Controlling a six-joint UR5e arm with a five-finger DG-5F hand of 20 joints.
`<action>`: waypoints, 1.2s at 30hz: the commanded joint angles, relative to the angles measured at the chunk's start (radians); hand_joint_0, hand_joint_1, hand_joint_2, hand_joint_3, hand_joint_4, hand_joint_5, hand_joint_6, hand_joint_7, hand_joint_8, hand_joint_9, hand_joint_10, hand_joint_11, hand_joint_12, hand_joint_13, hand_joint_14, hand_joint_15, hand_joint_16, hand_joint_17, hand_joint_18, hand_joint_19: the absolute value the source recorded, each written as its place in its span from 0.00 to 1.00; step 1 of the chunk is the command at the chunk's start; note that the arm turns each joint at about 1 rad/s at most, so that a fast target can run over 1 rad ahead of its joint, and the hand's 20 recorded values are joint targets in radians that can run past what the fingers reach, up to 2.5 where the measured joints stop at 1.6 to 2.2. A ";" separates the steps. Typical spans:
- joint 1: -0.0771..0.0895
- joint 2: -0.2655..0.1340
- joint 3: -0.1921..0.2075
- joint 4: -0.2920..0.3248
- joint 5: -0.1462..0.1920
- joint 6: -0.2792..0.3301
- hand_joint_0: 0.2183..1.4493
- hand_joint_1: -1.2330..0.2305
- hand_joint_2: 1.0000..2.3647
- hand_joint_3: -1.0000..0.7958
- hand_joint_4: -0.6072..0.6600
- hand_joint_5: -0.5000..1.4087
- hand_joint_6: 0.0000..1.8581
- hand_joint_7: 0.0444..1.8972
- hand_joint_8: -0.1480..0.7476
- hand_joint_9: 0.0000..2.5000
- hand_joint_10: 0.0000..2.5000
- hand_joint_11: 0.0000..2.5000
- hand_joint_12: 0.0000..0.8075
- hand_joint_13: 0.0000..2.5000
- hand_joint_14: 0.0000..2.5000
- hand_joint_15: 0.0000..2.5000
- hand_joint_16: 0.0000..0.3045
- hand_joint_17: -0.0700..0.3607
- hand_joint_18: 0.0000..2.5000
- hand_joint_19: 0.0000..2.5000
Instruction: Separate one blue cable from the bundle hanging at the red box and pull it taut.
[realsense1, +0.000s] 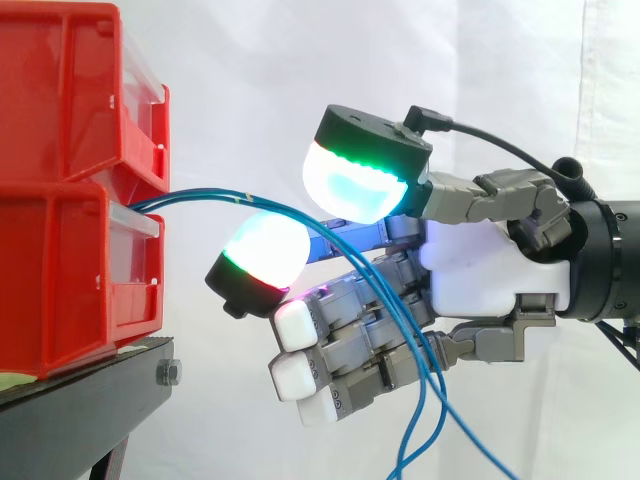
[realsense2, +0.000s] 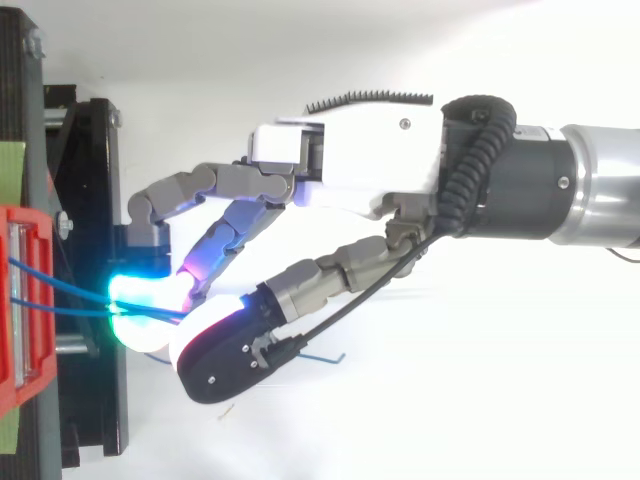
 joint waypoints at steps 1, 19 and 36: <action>-0.004 0.000 0.005 -0.010 -0.004 0.000 0.30 0.45 0.00 0.32 0.60 0.20 0.35 0.58 0.50 0.35 0.01 0.17 0.43 0.33 0.00 0.14 0.13 0.37 0.27 0.11; -0.006 0.000 0.005 -0.010 -0.003 0.000 0.34 0.36 0.01 0.46 0.60 0.19 0.39 0.52 0.53 0.35 0.00 0.19 0.46 0.36 0.00 0.14 0.14 0.38 0.30 0.11; -0.006 0.000 0.005 -0.010 -0.003 -0.003 0.35 0.26 0.00 0.28 0.63 0.16 0.48 0.45 0.52 0.35 0.01 0.25 0.45 0.36 0.01 0.16 0.12 0.36 0.32 0.11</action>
